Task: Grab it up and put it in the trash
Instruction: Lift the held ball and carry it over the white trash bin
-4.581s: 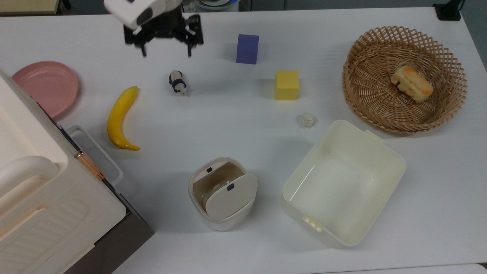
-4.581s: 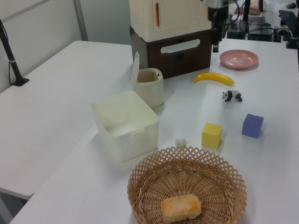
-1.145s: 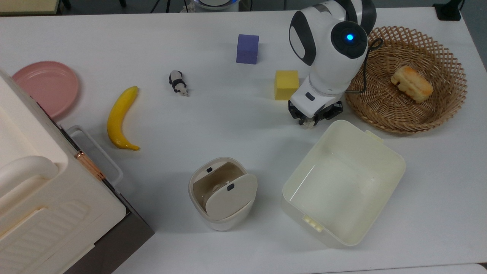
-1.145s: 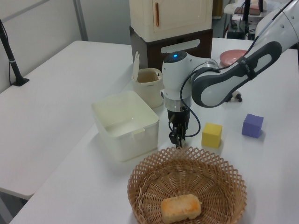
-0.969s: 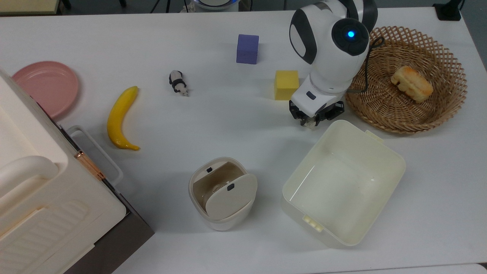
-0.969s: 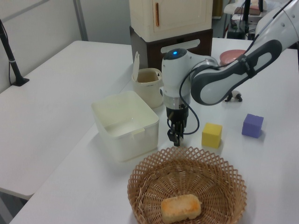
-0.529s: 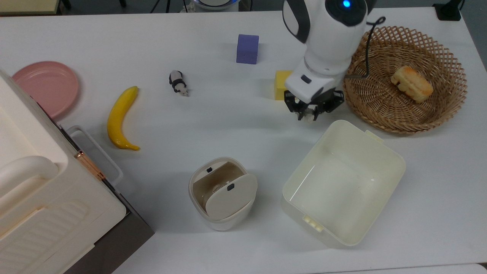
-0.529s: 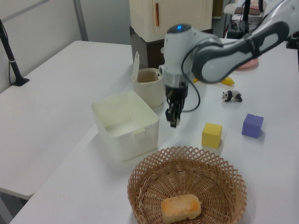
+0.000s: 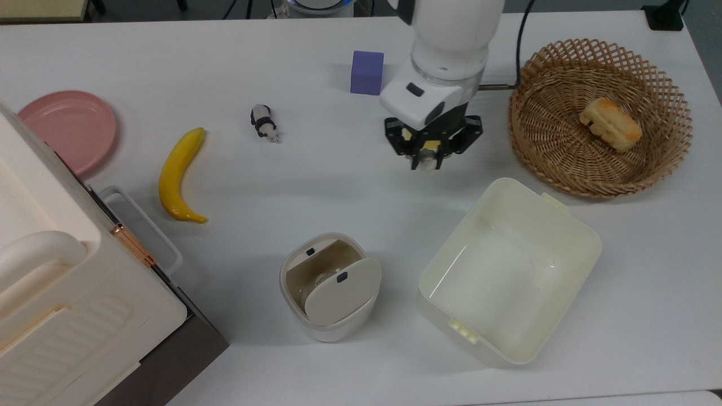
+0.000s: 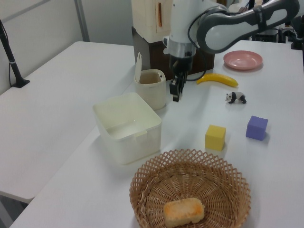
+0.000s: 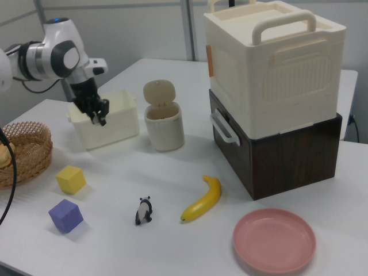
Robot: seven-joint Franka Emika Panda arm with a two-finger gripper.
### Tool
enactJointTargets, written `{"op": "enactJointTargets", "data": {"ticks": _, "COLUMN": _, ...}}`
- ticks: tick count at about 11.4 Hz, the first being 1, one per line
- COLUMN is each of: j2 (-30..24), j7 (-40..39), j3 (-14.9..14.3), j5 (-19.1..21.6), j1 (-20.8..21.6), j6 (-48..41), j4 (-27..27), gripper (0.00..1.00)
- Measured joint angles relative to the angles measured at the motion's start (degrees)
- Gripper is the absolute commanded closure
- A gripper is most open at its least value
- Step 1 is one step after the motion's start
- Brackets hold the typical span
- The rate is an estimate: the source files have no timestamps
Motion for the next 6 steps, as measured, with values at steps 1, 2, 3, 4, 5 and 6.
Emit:
{"op": "enactJointTargets", "data": {"ticks": 1, "j2": 0.0, "j7": -1.14, "j3": -0.06, "j5": -0.34, "j1": -1.33, "j6": 0.0, "j4": 1.35, "gripper": 0.65}}
{"op": "enactJointTargets", "data": {"ticks": 2, "j2": 0.0, "j7": -2.54, "j3": -0.1, "j5": -0.56, "j1": -2.82, "j6": 0.01, "j4": 2.86, "gripper": 0.65}}
{"op": "enactJointTargets", "data": {"ticks": 3, "j2": 0.0, "j7": -3.13, "j3": -0.14, "j5": -1.02, "j1": -3.94, "j6": 1.12, "j4": 3.81, "gripper": 0.65}}
{"op": "enactJointTargets", "data": {"ticks": 4, "j2": 0.03, "j7": -3.17, "j3": -0.17, "j5": -1.64, "j1": -4.75, "j6": 3.43, "j4": 4.16, "gripper": 0.65}}
{"op": "enactJointTargets", "data": {"ticks": 5, "j2": 0.29, "j7": -3.17, "j3": -0.21, "j5": -2.32, "j1": -5.43, "j6": 5.68, "j4": 4.17, "gripper": 0.65}}
{"op": "enactJointTargets", "data": {"ticks": 6, "j2": 0.78, "j7": -3.16, "j3": -0.24, "j5": -2.93, "j1": -6.09, "j6": 8.39, "j4": 4.18, "gripper": 0.65}}
